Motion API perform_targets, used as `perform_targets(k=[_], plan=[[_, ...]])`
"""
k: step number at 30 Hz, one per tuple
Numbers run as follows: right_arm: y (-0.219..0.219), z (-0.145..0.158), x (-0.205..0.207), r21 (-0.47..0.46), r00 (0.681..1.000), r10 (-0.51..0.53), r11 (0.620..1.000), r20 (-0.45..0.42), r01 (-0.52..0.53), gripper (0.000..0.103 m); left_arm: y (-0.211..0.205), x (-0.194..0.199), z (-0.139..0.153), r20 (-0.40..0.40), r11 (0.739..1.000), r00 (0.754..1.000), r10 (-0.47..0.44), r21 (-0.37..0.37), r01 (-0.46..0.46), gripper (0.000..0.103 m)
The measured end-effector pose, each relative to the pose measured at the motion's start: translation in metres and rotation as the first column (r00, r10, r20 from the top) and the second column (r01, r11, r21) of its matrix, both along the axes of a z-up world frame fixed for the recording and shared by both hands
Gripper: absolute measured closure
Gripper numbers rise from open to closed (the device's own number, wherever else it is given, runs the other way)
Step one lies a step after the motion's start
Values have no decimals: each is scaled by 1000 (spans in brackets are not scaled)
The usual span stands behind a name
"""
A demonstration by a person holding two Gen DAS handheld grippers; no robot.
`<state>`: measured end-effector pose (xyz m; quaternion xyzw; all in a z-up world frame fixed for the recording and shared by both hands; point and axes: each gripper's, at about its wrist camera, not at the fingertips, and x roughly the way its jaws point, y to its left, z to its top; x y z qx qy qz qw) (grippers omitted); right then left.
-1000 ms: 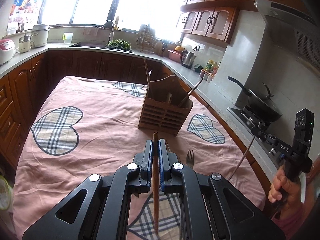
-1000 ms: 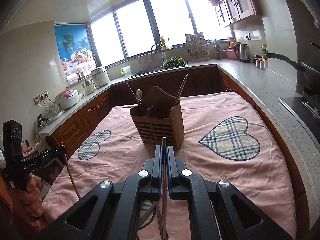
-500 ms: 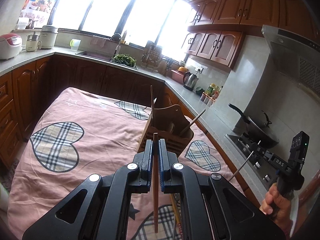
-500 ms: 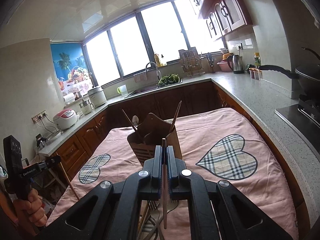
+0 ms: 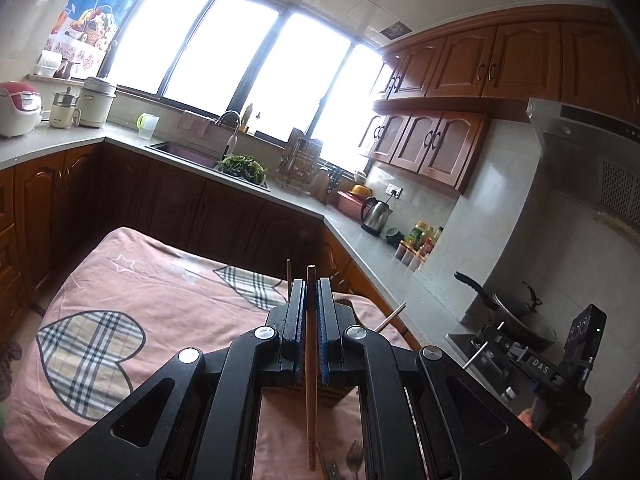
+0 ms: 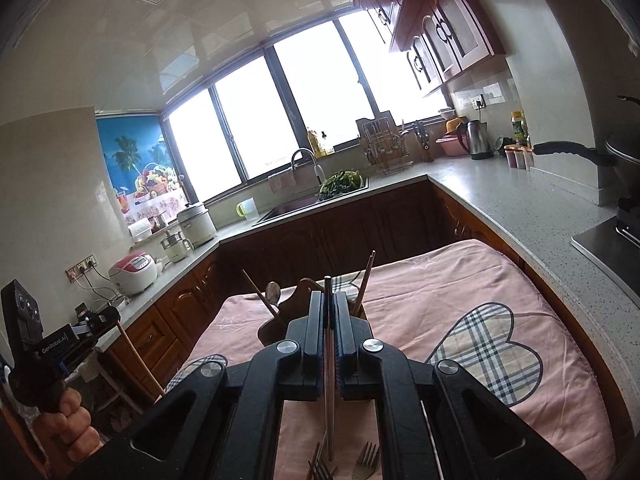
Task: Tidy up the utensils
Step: 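Lift the metal skewer with the right tool up over the wooden holder, then lower the skewer into the holder and open the right tool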
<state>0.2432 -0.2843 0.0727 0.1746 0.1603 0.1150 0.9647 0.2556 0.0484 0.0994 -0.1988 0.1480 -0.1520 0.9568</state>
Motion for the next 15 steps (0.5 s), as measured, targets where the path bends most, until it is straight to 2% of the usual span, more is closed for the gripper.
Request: perform_targets(k=[9, 15], plan=[[10, 23, 46, -21, 998, -25, 999, 61, 26, 99, -6, 58, 25, 58, 997, 997, 50, -63, -46, 98], [6, 32, 75, 16, 992, -61, 998, 108, 60, 99, -15, 94, 32, 95, 995, 992, 86, -59, -81, 98]])
